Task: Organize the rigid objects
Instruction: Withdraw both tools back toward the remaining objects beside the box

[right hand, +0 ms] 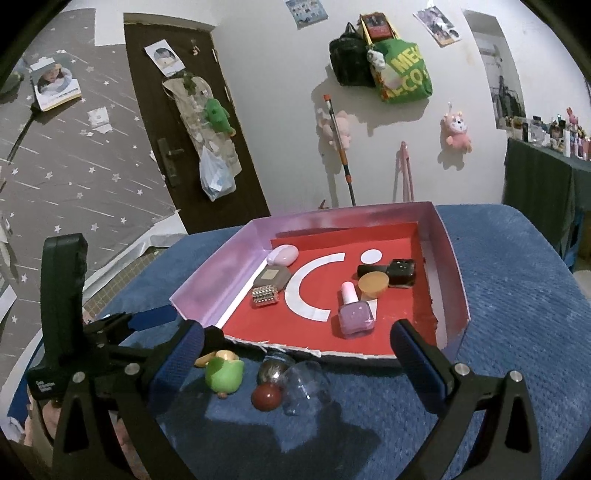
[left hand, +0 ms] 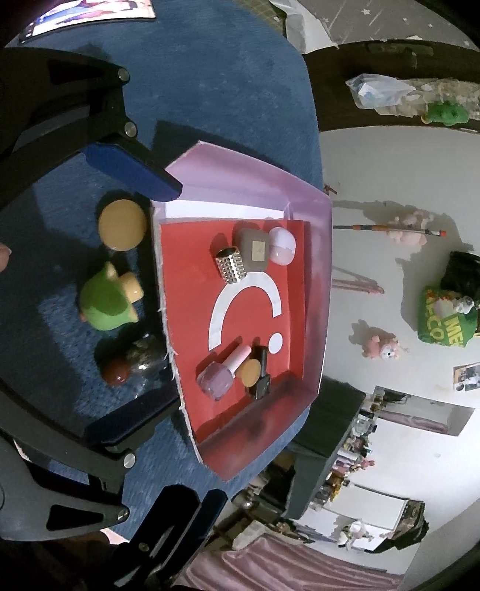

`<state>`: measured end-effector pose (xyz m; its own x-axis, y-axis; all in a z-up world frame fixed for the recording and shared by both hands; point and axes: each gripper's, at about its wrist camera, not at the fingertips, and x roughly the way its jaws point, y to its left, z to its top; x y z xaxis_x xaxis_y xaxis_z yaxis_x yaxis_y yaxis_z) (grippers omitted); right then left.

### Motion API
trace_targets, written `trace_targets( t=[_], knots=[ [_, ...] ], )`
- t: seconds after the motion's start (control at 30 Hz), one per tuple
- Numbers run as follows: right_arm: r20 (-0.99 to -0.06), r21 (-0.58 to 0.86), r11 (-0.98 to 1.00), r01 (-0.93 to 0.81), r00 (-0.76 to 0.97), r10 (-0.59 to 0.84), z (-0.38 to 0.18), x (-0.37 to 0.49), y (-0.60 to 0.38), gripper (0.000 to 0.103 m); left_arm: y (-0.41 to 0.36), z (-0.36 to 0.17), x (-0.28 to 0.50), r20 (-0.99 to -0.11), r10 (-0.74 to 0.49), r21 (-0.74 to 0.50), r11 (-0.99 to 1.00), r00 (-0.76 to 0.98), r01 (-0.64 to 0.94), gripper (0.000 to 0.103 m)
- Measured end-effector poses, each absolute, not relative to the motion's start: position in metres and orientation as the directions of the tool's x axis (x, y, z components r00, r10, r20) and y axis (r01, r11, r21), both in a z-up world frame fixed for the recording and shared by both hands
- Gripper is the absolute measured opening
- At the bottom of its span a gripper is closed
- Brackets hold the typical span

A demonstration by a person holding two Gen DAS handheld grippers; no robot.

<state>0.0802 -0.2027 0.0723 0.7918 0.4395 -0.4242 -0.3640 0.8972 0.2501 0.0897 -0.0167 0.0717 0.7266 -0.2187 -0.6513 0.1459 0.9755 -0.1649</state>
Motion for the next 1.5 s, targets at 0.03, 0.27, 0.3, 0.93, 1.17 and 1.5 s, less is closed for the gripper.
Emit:
trace_targets(
  t=[0.03,0.27,0.3,0.93,1.17,1.5],
  knots=[
    [-0.417,0.246,0.899,-0.362,0.798,0.435,0.073,0.076,-0.203,0.103,-0.016,0.071,0.087,-0.651,-0.220,-0.169,0.975,0.727,0.144,0.103],
    [-0.388,0.208,0.918,-0.337,0.833,0.394,0.073,0.051,-0.203,0.103,-0.018,0.070,0.070,-0.644,-0.226,-0.182,0.973,0.731,0.141,0.103],
    [-0.386,0.200,0.921,-0.335,0.837,0.388,0.073,0.047,-0.203,0.103,-0.018,0.070,0.067,-0.642,-0.234,-0.189,0.971,0.730,0.145,0.103],
    [-0.428,0.185,0.936,-0.299,0.833,0.350,0.054,0.025,-0.202,0.092,-0.017,0.053,0.043,-0.664,-0.228,-0.185,0.973,0.712,0.138,0.103],
    [-0.447,0.199,0.934,-0.295,0.821,0.355,0.048,0.029,-0.203,0.089,-0.013,0.050,0.046,-0.680,-0.194,-0.167,0.980,0.707,0.109,0.103],
    [-0.481,0.189,0.938,-0.291,0.805,0.347,0.038,0.033,-0.199,0.081,-0.011,0.038,0.051,-0.698,-0.219,-0.185,0.975,0.681,0.124,0.103]
  ],
)
